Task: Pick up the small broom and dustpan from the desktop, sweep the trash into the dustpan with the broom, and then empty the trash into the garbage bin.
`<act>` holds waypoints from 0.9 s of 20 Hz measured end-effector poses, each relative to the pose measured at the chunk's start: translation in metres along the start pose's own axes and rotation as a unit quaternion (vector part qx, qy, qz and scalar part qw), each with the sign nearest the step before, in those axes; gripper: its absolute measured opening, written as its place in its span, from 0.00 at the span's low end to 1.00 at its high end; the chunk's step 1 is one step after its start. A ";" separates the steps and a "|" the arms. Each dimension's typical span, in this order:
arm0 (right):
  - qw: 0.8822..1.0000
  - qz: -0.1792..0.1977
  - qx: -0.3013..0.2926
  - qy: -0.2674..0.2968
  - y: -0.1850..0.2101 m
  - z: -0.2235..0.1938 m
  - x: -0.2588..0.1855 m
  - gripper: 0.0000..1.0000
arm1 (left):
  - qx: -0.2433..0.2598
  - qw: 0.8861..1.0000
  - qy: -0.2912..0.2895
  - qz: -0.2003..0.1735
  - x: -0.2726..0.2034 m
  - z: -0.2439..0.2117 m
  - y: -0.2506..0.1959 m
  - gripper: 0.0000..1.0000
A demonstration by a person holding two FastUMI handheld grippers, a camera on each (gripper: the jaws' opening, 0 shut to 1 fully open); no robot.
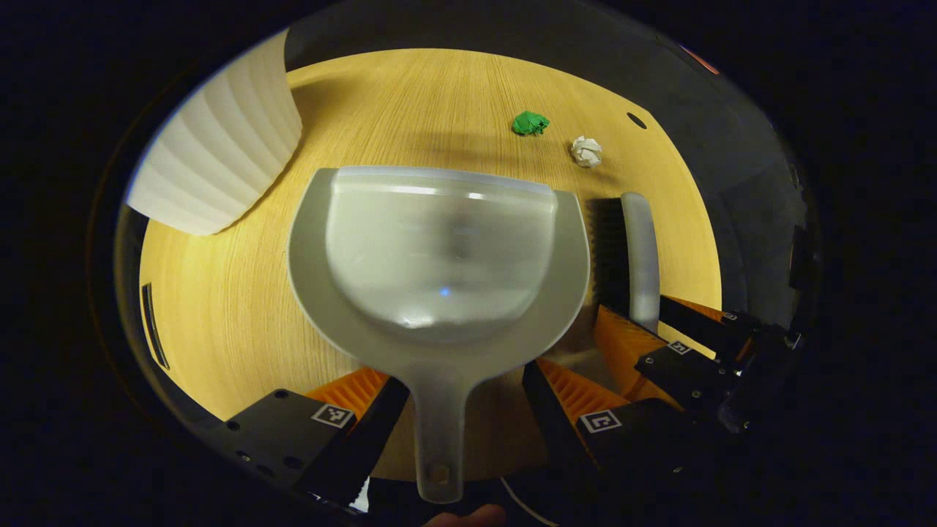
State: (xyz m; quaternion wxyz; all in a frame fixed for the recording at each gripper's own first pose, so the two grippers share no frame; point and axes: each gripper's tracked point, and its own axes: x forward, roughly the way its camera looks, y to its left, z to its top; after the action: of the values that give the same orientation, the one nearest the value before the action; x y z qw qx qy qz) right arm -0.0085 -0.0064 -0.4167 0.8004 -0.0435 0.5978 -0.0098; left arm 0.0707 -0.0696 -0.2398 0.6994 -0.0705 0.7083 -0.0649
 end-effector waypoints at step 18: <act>0.999 0.037 -0.003 0.035 -0.007 0.013 0.011 0.37 | 0.054 0.997 0.052 0.010 0.064 -0.010 0.022 0.33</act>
State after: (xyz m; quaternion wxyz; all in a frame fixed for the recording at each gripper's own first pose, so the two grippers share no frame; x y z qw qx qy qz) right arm 0.0078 -0.0129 -0.4232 0.7788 -0.0236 0.6266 0.0198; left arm 0.0599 -0.0604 -0.3069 0.6649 -0.0221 0.7400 -0.0991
